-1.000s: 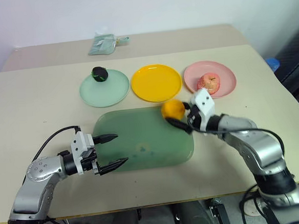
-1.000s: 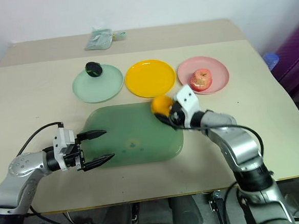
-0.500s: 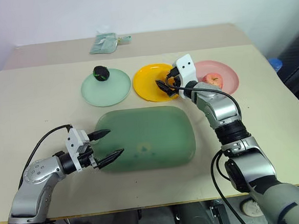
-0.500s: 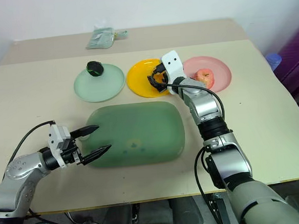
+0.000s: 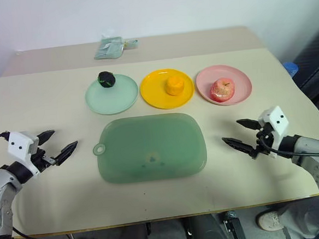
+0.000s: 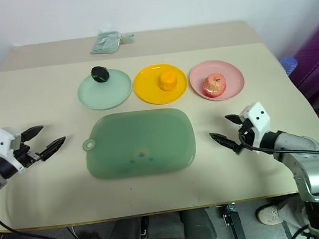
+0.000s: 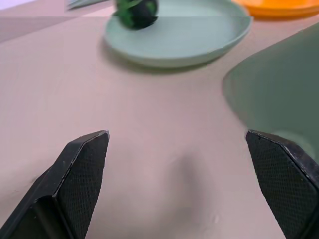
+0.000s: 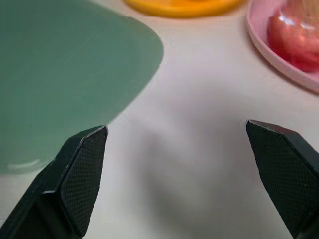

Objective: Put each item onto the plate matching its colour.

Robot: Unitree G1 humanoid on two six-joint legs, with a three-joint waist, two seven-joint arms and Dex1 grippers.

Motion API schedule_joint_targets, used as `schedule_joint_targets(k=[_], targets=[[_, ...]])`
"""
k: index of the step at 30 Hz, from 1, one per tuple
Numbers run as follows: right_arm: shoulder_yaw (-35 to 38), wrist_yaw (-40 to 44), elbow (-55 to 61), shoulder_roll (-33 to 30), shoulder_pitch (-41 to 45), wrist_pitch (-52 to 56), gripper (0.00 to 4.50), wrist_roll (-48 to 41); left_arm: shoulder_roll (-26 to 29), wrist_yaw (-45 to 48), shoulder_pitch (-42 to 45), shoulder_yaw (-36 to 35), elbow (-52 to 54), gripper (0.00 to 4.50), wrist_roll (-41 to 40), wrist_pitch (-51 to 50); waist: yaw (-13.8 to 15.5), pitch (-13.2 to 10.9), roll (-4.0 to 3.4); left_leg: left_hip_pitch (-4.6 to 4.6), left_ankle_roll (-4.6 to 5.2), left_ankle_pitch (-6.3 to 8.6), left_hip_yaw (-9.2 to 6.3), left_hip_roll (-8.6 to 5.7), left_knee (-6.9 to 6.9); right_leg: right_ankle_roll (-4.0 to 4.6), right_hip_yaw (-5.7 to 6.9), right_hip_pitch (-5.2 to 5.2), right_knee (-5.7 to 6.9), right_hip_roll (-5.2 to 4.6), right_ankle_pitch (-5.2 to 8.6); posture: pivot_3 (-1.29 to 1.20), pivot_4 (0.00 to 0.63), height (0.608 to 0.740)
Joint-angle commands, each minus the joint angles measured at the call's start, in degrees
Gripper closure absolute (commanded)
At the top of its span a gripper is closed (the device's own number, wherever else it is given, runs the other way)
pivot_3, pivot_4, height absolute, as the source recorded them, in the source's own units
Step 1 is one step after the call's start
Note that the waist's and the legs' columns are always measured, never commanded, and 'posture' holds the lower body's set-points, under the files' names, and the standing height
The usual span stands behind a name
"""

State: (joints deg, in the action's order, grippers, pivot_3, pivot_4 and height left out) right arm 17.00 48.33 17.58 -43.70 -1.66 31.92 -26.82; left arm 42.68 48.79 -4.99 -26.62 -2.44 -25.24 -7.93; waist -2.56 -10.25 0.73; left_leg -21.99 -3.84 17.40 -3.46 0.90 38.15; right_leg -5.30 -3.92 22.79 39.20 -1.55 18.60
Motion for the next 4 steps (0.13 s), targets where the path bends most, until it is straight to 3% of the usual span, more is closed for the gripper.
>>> schedule_joint_targets(k=[1,4], targets=[[1.97,-0.22,1.45,-0.45,0.09,-1.42,0.01,-0.55,0.49,-0.29,-0.96,-2.32,1.8,0.0,-0.19,0.94,0.09,0.0,0.01,0.04,0.0,0.0,0.0,-0.01,0.0,0.0,0.0,-0.05,-0.01,-0.01,0.0,0.0,0.15,0.74],[1.71,-0.92,1.56,-0.05,0.87,-1.34,0.01,-0.86,-0.39,-1.53,-1.77,-1.76,3.86,0.0,-0.41,0.19,0.14,0.0,0.01,0.12,0.0,0.0,-0.01,-0.01,0.0,-0.01,0.0,-0.15,-0.05,-0.03,0.0,0.0,0.15,0.74]])
